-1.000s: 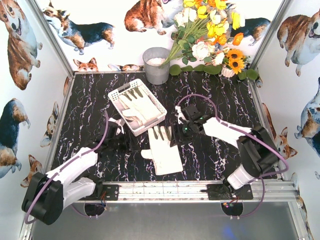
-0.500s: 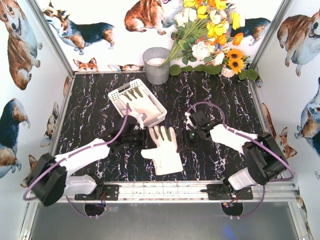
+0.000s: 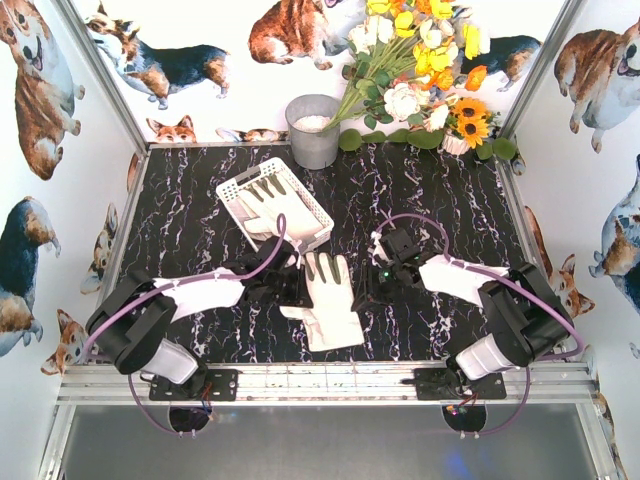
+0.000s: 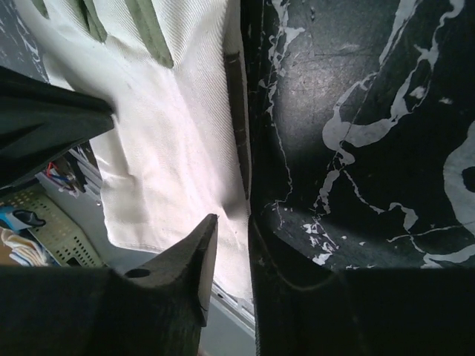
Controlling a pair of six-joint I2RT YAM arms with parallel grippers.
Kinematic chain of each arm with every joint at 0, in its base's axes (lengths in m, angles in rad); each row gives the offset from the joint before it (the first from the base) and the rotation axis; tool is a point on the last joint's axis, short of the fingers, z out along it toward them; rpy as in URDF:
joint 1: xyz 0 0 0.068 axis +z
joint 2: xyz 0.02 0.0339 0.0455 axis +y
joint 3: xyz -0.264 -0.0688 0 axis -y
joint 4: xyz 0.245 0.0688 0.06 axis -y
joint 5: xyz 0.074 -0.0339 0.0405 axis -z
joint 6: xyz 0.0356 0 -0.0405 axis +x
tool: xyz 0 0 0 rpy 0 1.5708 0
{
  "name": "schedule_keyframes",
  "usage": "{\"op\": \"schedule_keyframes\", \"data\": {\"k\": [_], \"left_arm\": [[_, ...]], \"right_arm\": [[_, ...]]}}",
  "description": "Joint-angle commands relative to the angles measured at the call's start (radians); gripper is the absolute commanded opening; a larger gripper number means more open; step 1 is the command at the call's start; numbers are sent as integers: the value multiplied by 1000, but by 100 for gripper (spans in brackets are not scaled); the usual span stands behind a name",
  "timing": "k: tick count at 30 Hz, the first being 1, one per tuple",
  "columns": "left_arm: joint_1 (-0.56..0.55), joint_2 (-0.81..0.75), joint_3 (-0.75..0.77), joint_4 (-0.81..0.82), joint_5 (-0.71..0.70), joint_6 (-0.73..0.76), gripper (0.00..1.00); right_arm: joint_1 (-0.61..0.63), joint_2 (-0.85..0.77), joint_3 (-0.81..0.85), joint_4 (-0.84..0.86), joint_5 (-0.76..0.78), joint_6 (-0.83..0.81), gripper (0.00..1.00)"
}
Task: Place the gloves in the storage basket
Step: Pair the glove with the glove, then pick up the glove from the center of the board.
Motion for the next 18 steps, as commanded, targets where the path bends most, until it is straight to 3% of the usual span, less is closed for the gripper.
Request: {"op": "schedule_keyframes", "data": {"k": [1,10,13,18], "left_arm": [[-4,28,-36,-67,-32,29,4],[-4,-7,-80,-9,15,8,8],[-5,-40,-44,0,58,-9,21],[-5,-94,48,-119,50,14,31]], "right_arm": [[-31,-56,4,40,-35,5,30],[-111,-37,-50,166,-168,53,47],[-111,-21,-92,233,-175,91,50],[-110,30,-135,309,-186,115,52]]}}
